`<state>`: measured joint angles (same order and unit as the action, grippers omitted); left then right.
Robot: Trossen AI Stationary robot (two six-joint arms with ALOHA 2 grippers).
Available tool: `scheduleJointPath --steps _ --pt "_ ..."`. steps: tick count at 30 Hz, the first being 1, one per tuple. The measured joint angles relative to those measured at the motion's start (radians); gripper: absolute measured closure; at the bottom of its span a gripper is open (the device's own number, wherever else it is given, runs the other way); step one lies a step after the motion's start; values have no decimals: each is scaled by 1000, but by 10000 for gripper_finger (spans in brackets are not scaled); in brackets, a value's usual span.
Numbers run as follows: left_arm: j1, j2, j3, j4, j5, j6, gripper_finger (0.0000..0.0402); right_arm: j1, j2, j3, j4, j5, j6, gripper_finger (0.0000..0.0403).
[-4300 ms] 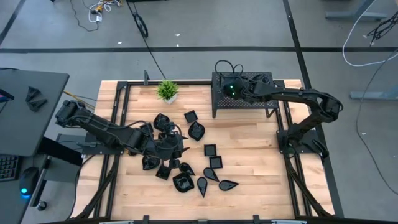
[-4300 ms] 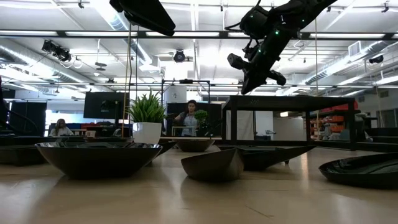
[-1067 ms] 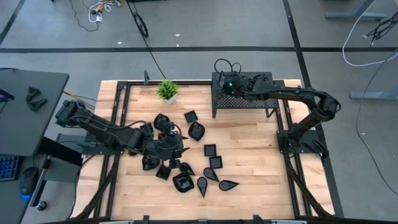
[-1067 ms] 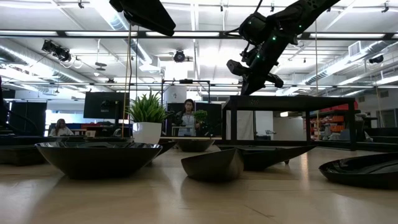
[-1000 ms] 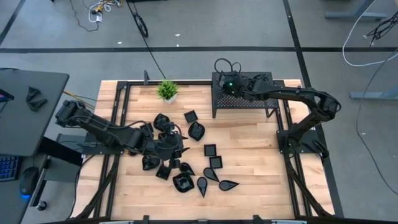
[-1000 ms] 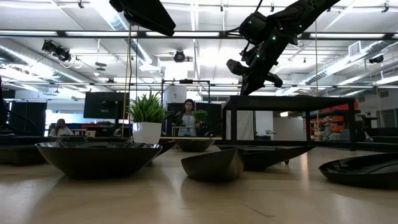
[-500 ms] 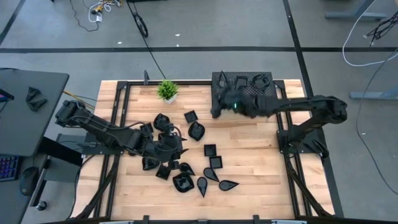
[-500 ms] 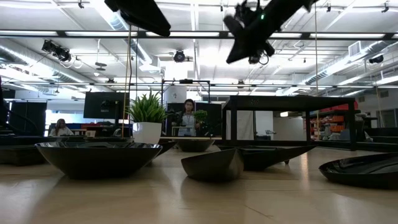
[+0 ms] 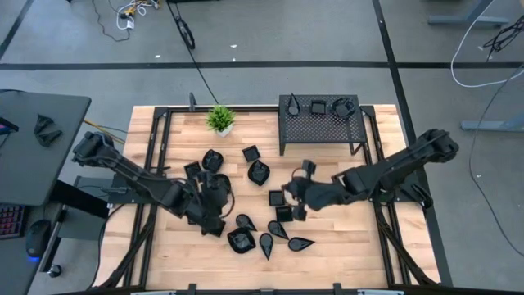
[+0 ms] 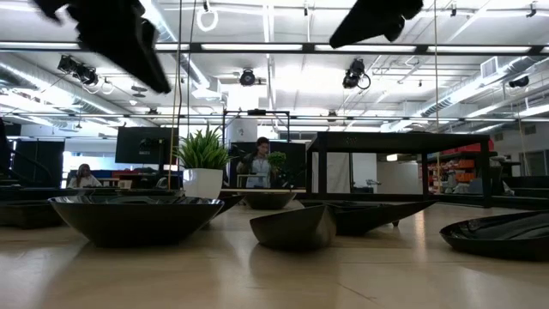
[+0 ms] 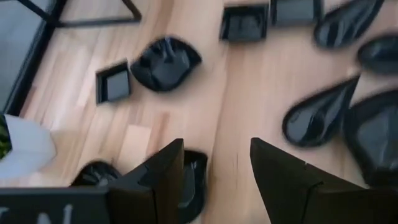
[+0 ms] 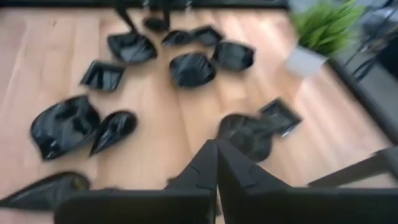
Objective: Pick & Place Mini shaped plates
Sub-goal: Stack the black leaf-shaped plate on top of the black leaf-shaped plate on the shelf
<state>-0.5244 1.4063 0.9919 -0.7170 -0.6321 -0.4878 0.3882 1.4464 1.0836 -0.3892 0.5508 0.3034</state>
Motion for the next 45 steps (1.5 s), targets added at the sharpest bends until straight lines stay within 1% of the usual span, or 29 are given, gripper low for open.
scheduleJointPath --steps 2,5,9,13,15,17,20,24,29,37,41,45 --pt "-13 0 -40 50 -1 -15 209 7 21 0 -12 -29 10 396" --pt "-17 0 -108 173 -1 -30 209 -8 71 0 12 -83 -3 386" --pt "-10 0 -169 346 -4 -18 209 -74 146 0 123 -204 -108 350" --pt "13 0 -182 385 -1 1 209 -153 245 0 260 -365 -205 303" --pt "27 0 -182 387 -2 1 209 -185 302 10 278 -435 -267 285" --pt "41 0 -182 394 -1 1 209 -205 355 34 240 -434 -342 274" --pt "62 0 -182 400 0 2 209 -223 412 81 204 -382 -462 269" --pt "87 0 -182 407 0 2 209 -241 457 109 203 -315 -632 277" --pt "103 0 -182 414 0 1 209 -260 478 111 159 -297 -809 293" --pt "103 0 -182 430 1 1 209 -295 478 85 154 -297 -938 300" --pt "103 0 -182 436 1 0 209 -306 478 51 190 -296 -1009 298" --pt "103 1 -182 437 1 0 209 -309 478 40 230 -297 -1036 298"
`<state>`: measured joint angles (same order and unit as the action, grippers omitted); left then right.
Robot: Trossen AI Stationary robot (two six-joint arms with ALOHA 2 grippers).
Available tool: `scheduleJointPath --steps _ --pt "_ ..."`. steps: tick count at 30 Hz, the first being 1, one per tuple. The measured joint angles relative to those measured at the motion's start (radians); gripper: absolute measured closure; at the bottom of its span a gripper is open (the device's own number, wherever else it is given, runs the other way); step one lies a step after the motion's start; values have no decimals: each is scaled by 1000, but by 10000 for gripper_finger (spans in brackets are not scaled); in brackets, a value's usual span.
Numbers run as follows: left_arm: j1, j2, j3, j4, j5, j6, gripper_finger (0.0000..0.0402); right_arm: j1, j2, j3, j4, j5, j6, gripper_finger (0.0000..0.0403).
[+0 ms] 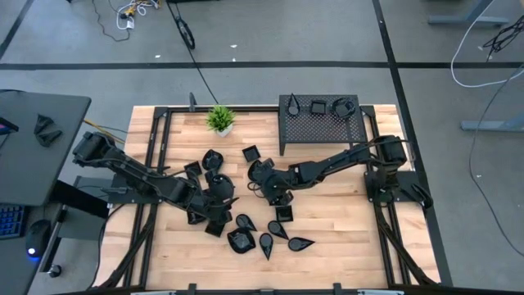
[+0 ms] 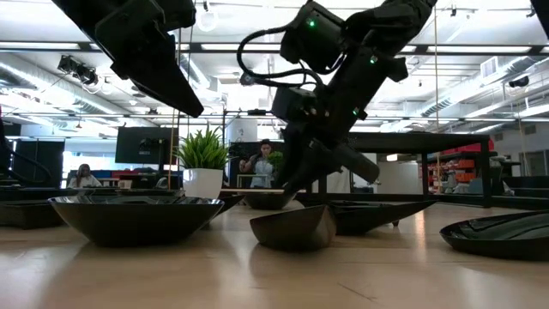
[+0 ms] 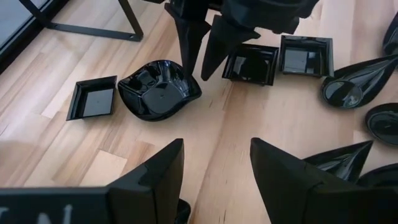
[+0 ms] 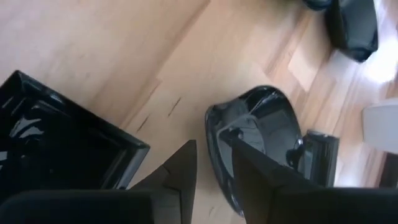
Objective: Pick & Place Mini shaped plates
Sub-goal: Stack the black leaf-shaped plate on top of the black leaf-shaped plate on the shelf
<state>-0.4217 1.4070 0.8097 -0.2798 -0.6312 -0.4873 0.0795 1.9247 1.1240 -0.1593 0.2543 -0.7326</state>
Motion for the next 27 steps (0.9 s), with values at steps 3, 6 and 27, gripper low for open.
scheduleJointPath --steps 3,6,27 --pt "0 0 0 0 0 1 209 -1 13 -1 12 0 -30 298" --pt "0 0 0 0 0 1 209 -2 33 -1 17 0 -58 298" --pt "0 0 0 -1 0 2 209 -5 51 -2 71 105 -62 399"
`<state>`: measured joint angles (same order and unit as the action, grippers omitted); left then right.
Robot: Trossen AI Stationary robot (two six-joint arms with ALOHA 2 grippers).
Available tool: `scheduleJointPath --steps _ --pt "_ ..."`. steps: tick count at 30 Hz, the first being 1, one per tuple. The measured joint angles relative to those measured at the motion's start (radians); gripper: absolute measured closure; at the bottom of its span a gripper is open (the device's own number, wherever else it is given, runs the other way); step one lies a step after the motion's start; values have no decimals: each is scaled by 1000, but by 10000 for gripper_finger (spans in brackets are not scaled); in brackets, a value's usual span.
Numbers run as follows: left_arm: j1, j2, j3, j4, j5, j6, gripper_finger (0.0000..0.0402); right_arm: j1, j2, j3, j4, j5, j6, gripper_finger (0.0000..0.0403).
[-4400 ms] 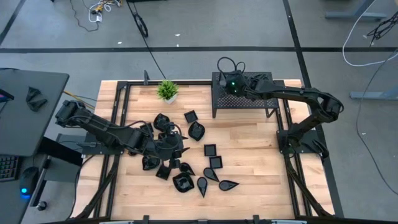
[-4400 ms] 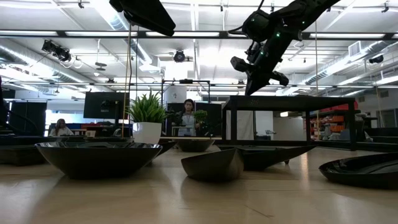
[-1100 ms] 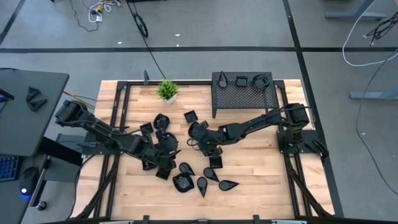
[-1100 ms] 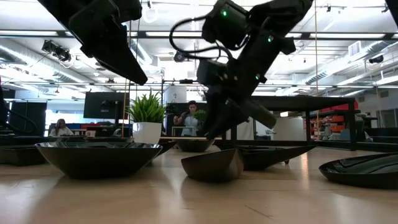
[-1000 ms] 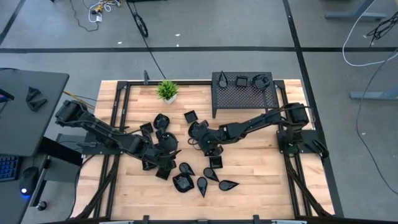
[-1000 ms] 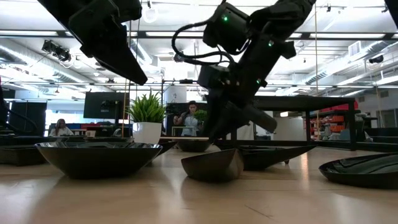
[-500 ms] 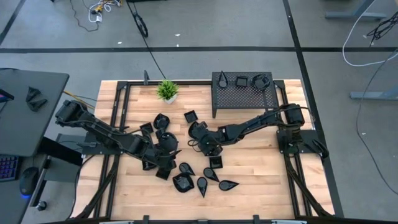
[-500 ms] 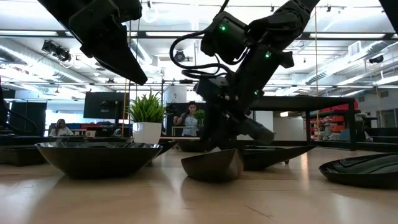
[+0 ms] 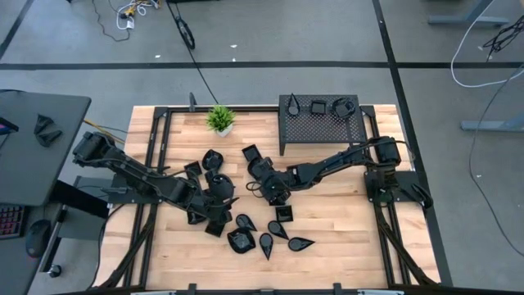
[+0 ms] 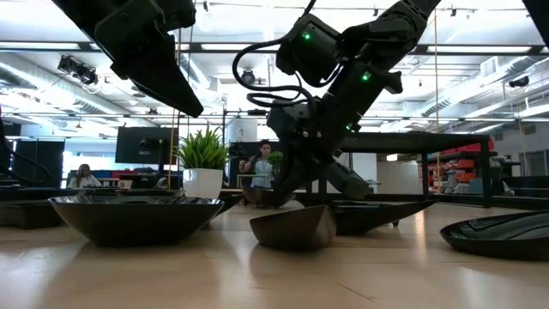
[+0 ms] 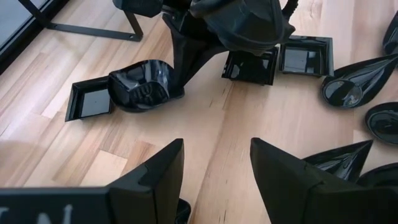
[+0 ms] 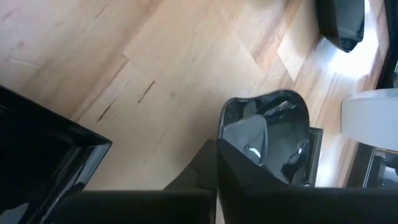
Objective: Pick & Place Mini shaped plates
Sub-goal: Stack the black leaf-shaped plate on top of the black leaf-shaped plate on the shelf
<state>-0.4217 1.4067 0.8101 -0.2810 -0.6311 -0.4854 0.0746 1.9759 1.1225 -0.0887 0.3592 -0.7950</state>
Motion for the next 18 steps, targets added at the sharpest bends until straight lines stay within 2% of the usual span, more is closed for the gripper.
scheduleJointPath --steps 6,10,12,18 --pt "0 0 0 0 0 0 209 19 -3 0 1 9 0 395" --pt "0 0 0 0 0 0 209 62 -21 2 8 91 0 397" --pt "0 0 0 0 0 0 209 88 -43 2 6 128 0 398" --pt "0 0 0 0 0 0 209 185 -162 2 6 134 27 398"
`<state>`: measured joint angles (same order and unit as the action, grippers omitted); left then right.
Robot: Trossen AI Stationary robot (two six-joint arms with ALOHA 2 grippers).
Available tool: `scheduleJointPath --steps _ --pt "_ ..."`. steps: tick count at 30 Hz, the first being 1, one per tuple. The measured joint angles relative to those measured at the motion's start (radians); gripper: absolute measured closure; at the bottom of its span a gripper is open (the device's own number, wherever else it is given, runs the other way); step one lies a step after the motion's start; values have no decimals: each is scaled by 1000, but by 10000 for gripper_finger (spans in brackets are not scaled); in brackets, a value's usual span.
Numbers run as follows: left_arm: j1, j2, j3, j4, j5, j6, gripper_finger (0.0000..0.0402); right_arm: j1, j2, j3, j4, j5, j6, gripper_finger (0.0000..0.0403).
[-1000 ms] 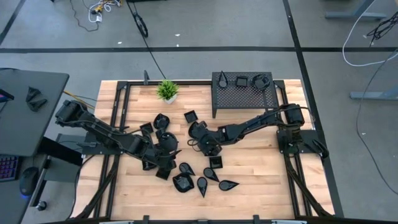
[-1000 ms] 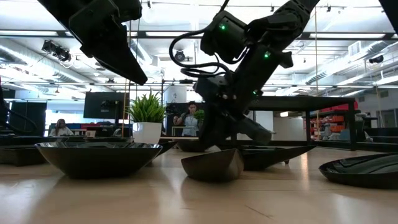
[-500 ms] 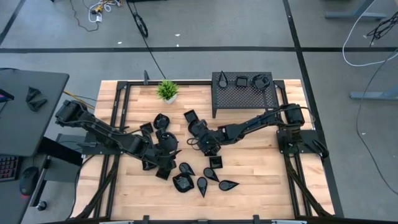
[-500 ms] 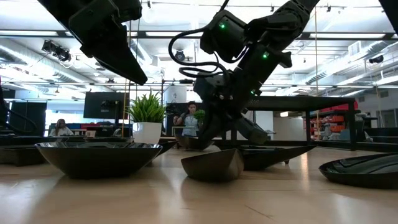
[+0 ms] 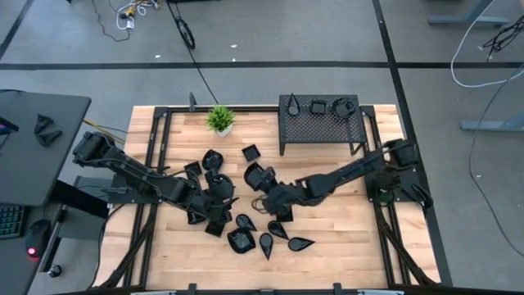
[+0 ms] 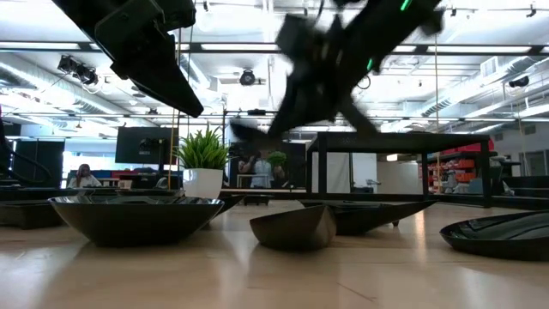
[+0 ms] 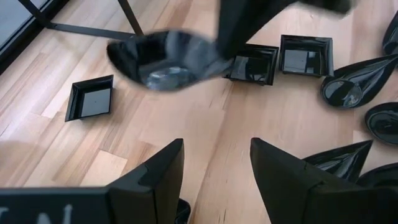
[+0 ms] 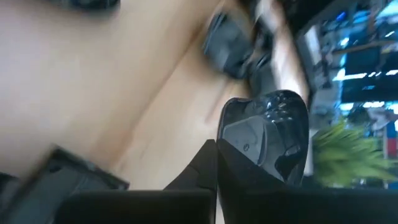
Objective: Pick & Place Mini shaped plates
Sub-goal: Stack the black leaf-shaped plate on top of the black leaf-shaped plate on the shelf
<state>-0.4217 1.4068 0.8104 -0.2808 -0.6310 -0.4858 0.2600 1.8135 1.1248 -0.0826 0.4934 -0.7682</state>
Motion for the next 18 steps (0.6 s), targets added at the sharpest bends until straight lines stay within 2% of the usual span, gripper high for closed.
scheduleJointPath --steps 5,8,13,15,18 --pt "0 0 0 0 0 0 209 83 -146 0 -8 5 6 399" --pt "-2 0 0 0 0 0 209 129 -249 0 -13 47 13 399" --pt "-2 0 0 0 0 0 209 157 -435 1 -60 223 119 399" --pt "-2 0 0 0 0 0 209 150 -505 2 -121 315 159 399" --pt "0 0 0 1 0 0 209 103 -590 2 -243 372 245 399"
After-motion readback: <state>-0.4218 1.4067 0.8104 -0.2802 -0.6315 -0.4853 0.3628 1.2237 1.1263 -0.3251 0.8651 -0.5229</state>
